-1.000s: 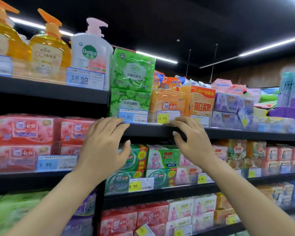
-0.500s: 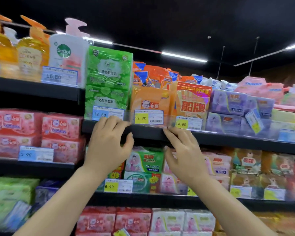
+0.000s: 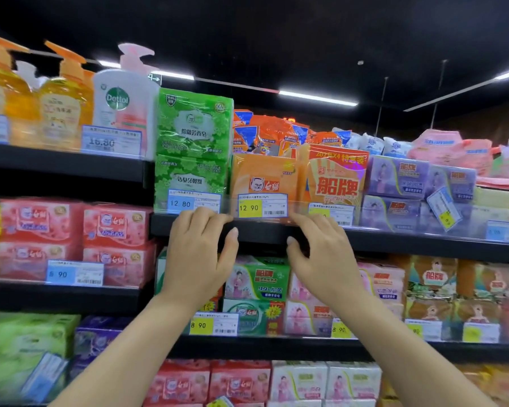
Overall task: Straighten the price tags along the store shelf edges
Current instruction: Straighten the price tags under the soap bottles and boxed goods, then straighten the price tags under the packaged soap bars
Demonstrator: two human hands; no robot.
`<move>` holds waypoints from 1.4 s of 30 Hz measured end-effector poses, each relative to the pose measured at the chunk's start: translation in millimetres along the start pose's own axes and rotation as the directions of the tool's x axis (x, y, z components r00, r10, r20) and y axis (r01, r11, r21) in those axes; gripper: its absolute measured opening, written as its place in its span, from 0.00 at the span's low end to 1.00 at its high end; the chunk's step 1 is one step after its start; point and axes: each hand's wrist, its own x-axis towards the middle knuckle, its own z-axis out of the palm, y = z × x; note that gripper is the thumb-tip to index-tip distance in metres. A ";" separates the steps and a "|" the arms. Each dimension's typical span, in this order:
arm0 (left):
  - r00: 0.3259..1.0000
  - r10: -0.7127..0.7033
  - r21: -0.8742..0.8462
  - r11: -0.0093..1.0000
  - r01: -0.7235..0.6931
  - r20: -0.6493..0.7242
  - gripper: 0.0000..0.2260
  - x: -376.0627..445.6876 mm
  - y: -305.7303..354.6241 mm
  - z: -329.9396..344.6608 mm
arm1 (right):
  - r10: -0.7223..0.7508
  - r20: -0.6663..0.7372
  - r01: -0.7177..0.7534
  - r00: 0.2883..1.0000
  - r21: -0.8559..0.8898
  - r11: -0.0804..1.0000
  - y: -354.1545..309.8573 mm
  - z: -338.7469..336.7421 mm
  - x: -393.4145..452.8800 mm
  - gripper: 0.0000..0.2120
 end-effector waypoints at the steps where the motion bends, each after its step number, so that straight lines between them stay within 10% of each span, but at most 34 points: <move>1: 1.000 0.009 0.000 1.000 -0.009 0.007 0.16 -0.3 -0.8 -0.6 | -0.041 0.006 0.041 0.999 -0.014 0.999 -1.9 -2.1 5.5 0.20; 11: 0.999 0.046 0.013 0.999 -0.046 -0.001 0.15 -0.7 -5.7 0.8 | -0.185 0.082 0.195 0.979 -0.136 0.971 -9.4 3.9 48.7 0.18; 42: 0.989 0.075 0.062 0.995 -0.083 0.128 0.21 -4.6 2.6 -6.9 | 0.034 0.122 -0.005 0.992 -0.229 0.973 63.0 -53.9 -36.5 0.22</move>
